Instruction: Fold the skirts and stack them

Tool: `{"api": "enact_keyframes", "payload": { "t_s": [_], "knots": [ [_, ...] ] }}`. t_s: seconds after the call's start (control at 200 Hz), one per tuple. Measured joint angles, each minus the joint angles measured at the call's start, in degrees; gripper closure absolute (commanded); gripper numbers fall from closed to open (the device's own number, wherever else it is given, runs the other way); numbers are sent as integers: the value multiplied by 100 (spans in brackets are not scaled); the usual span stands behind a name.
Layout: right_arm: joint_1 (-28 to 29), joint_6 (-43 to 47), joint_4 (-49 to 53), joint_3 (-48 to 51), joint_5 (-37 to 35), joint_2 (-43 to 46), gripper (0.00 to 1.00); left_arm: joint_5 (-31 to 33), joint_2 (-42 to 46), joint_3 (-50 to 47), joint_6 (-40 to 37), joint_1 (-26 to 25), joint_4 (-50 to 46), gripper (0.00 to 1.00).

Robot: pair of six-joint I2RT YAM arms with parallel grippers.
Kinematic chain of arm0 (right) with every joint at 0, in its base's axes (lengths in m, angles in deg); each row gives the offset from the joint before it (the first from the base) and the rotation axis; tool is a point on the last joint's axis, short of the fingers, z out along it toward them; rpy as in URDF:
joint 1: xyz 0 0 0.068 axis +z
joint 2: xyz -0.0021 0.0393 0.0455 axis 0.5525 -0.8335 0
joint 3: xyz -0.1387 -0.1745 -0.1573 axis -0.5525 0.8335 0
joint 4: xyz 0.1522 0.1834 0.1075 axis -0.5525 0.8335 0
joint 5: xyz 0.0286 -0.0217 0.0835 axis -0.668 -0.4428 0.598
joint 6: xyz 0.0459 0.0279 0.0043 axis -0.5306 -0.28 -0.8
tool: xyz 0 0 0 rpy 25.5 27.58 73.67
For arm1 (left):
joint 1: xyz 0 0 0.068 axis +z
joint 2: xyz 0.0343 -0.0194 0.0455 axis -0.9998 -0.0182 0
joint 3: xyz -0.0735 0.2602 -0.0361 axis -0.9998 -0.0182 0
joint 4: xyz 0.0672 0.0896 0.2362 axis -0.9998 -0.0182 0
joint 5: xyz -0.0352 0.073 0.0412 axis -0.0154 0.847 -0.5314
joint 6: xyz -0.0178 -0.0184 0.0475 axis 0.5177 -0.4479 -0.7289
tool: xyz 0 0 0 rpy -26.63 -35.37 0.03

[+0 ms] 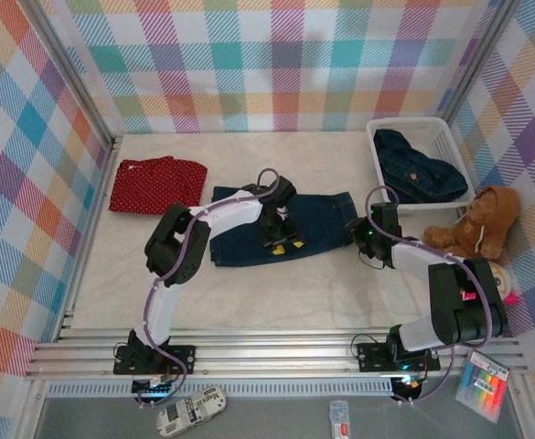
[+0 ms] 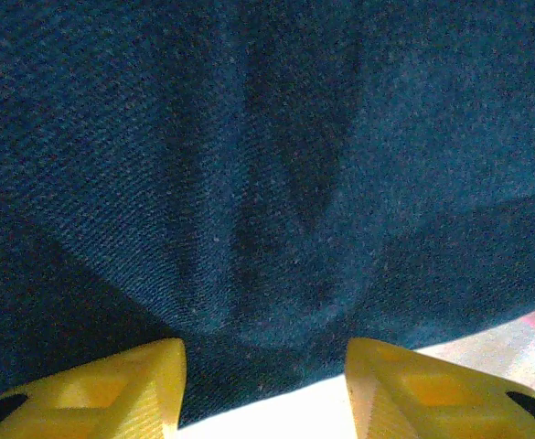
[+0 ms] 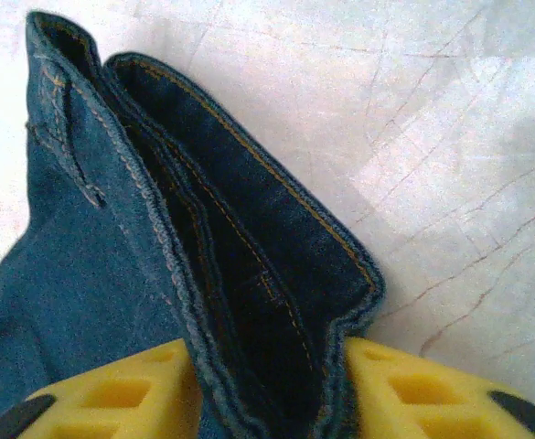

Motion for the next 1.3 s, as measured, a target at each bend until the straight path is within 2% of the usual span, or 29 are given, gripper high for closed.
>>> {"api": "enact_keyframes", "payload": {
  "t_s": [0.1, 0.175, 0.3, 0.4, 0.5, 0.585, 0.655, 0.925, 1.095, 1.3],
  "knots": [
    [0, 168, -142, 81, 4, 7, 86, 278, 404, -153, -103, 125, -240, 38],
    [0, 278, -221, 118, 20, 26, 100, 529, 957, -466, -186, 428, -337, 38],
    [0, 466, -260, 127, 63, 138, 100, 951, 1698, -907, -348, 1314, -433, 39],
    [0, 549, -291, 127, 76, 214, 100, 1248, 1779, -1080, -544, 1945, -470, 40],
    [0, 629, -315, 127, 87, 284, 100, 1381, 1687, -1272, -743, 2269, -487, 42],
    [0, 647, -326, 127, 114, 361, 100, 1392, 1534, -1364, -874, 2369, -470, 43],
    [0, 686, -326, 127, 131, 422, 100, 1381, 1390, -1462, -955, 2420, -400, 51],
    [2, 975, -133, -79, 238, 459, 100, 1333, 1093, -1773, -1106, 2459, -127, 91],
    [289, 1663, 173, -793, 262, 472, 100, 1327, 1117, -1790, -1123, 2463, -98, 94],
    [1401, 3176, 494, -2234, 343, 136, 100, 1182, 1150, -1853, -1126, 2564, -17, 94]
  ]
}}
